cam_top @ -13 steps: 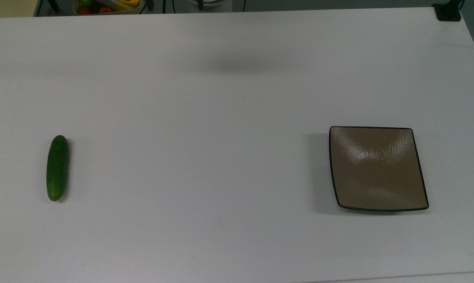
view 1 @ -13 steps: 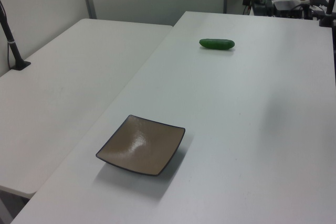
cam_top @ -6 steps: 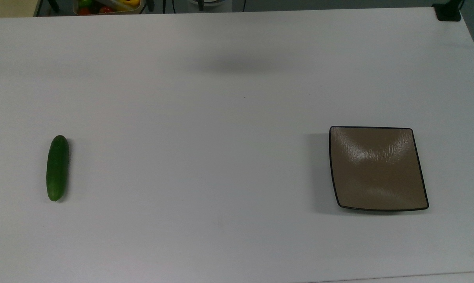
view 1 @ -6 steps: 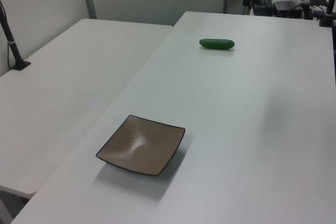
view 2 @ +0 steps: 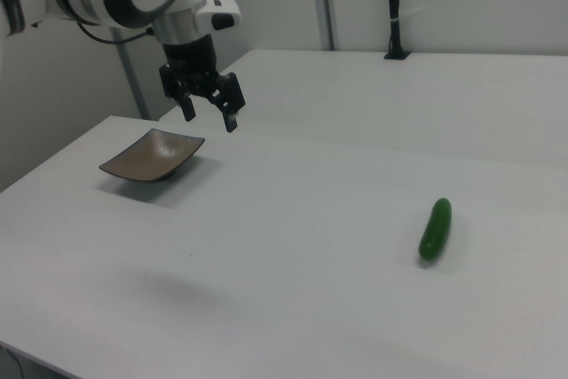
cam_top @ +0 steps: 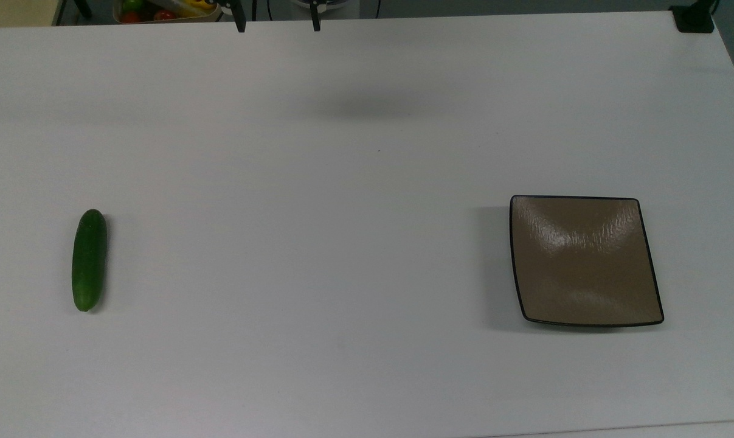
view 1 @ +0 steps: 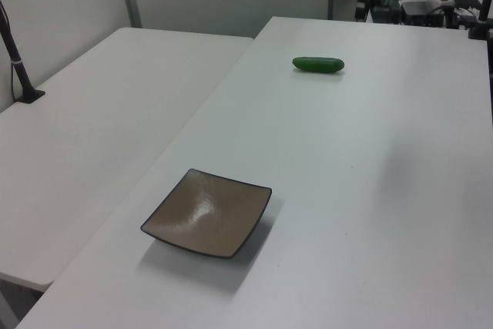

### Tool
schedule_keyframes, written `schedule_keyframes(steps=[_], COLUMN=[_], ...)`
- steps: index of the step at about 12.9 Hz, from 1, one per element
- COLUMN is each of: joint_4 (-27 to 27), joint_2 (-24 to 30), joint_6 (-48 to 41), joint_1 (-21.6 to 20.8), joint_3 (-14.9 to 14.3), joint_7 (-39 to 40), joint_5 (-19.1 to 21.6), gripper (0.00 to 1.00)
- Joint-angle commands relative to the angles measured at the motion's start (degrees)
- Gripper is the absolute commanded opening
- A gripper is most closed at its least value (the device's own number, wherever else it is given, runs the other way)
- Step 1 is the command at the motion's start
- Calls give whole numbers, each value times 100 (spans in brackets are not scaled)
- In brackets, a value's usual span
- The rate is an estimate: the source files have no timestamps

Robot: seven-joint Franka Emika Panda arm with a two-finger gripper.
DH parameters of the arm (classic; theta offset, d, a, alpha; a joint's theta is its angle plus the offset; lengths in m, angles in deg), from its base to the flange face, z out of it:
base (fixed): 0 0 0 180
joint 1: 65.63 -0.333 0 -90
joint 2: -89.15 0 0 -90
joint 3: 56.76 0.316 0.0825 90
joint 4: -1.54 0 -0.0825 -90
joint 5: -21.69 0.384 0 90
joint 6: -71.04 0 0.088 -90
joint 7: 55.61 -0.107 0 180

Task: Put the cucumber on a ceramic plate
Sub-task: 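Move the open gripper over the green cucumber and lower it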

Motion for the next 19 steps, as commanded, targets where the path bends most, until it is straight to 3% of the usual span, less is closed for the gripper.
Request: schedule_keyframes(steps=[1, 11, 16, 19], joint_4=[-98, 147, 1068, 2017], joint_2=[-138, -1139, -1965, -2808], joint_6=[469, 1955, 1964, 1850], joint_1=[-11, 770, 1210, 1526], joint_3=[-54, -62, -133, -177], joint_7=[238, 1072, 1450, 1592], joint_5=[-52, -113, -122, -113], gripper=[100, 100, 100, 100])
